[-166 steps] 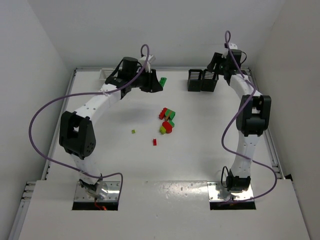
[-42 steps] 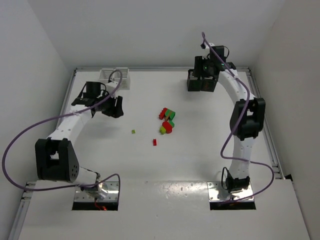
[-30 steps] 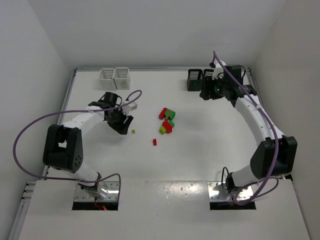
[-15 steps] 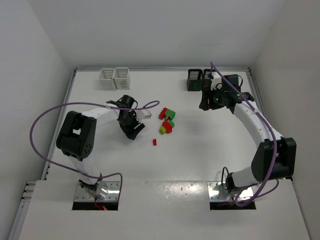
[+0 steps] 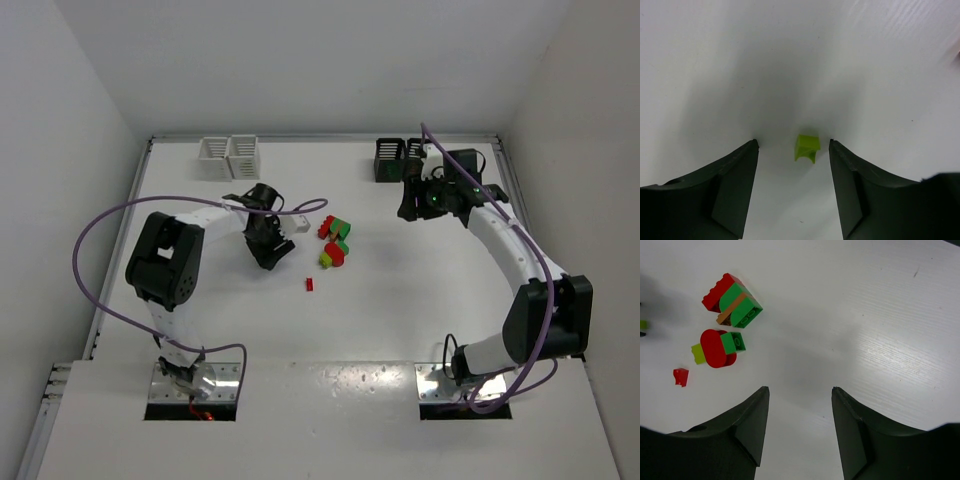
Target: Sort the legos into containers by color
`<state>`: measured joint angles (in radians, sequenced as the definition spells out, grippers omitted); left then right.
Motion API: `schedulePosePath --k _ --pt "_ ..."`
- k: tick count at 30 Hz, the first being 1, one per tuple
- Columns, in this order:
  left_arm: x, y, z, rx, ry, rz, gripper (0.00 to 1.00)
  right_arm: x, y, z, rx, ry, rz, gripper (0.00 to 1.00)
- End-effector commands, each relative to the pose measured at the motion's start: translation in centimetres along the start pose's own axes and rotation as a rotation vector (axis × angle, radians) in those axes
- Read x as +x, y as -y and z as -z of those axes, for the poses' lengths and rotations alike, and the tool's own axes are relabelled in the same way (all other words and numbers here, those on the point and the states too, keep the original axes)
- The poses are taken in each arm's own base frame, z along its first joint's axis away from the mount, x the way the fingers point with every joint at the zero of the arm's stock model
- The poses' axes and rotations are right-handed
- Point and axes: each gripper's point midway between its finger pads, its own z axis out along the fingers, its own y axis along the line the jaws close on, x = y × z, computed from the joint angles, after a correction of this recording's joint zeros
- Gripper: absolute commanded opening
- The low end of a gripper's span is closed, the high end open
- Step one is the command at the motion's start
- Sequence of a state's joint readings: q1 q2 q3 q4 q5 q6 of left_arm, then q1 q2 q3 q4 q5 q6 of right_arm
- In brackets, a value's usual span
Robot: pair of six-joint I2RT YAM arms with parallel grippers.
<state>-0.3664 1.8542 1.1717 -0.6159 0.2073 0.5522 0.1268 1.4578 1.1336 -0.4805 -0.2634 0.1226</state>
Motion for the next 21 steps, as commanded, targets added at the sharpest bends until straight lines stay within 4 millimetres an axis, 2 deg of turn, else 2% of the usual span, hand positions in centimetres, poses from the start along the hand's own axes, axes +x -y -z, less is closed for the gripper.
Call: schedulePosePath --k 1,8,12,13,15,16,21 --pt "0.1 0.5 -0.8 0.022 -0.018 -0.04 0.64 -1.7 -0.4 1.0 -0.01 0.066 0.036 0.54" --pt "1.1 1.2 -0.8 0.034 -0.034 -0.056 0.5 -1.5 -0.5 0.7 -0.019 0.057 0.033 0.54" --pt "2.0 1.7 -1.0 0.051 -0.055 -0.06 0.38 -1.3 -0.5 0.6 -0.019 0.057 0.033 0.54" --pt "2.0 1.7 -1.0 0.051 -0.055 -0.06 0.29 -1.3 -0.5 0.6 -0.019 0.057 0.033 0.54" --pt "1.7 2.0 -1.1 0.061 -0.049 -0.077 0.24 -1.3 -0.5 0.6 -0.019 0.057 0.033 0.54" --pt "2.3 2.4 -1.2 0.074 -0.065 -0.073 0.21 -1.3 -0.5 0.6 -0.019 0.057 0.033 0.54" --pt "1.8 2.7 -0.6 0.082 -0.043 -0.075 0.18 -1.3 -0.5 0.6 -0.019 0.057 0.033 0.54"
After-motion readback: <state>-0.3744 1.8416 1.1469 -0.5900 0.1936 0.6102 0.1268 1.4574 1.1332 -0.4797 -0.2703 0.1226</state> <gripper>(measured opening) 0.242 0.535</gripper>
